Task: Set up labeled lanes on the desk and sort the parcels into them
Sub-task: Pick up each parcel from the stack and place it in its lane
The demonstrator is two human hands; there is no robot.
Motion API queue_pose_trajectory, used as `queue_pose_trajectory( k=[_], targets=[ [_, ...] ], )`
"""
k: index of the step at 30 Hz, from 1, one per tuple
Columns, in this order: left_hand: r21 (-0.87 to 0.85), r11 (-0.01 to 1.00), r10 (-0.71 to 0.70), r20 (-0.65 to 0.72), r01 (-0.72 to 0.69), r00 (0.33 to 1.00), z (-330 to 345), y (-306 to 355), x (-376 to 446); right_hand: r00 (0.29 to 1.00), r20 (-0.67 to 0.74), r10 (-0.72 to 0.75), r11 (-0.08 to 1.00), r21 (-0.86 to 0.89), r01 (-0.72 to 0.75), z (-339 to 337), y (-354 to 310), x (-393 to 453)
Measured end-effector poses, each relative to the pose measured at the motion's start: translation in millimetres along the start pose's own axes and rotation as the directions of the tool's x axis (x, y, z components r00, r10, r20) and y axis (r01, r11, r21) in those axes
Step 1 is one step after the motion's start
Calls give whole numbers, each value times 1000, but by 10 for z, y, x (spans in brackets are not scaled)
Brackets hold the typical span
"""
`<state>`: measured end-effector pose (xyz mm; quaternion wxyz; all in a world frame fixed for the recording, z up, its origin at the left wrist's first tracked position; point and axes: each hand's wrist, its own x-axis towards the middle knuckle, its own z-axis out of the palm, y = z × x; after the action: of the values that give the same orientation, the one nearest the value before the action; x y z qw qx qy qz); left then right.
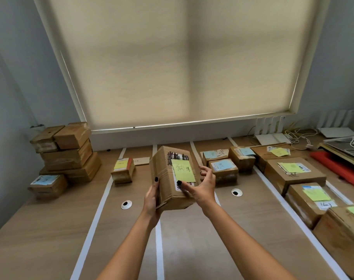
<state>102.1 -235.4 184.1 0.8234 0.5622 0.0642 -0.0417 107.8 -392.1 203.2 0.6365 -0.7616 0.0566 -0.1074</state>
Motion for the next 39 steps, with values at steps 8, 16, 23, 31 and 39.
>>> queue_pose_trajectory(
  k=[8,16,23,31,39],
  targets=[
    [151,985,94,-47,-86,994,284,-192,-48,944,304,125,953,228,-200,-311,138,44],
    [300,953,-15,-48,29,999,419,-353,105,962,222,160,959,195,-205,-356,476,51],
    [344,931,-61,-182,121,982,404,-392,241,968,144,207,956,182,-232,-343,636,113],
    [423,904,84,-309,57,947,-10,-242,334,951,239,197,954,179,-243,115,609,253],
    [387,920,81,-333,58,940,-714,113,756,936,279,216,943,190,-274,943,449,568]
  ],
)
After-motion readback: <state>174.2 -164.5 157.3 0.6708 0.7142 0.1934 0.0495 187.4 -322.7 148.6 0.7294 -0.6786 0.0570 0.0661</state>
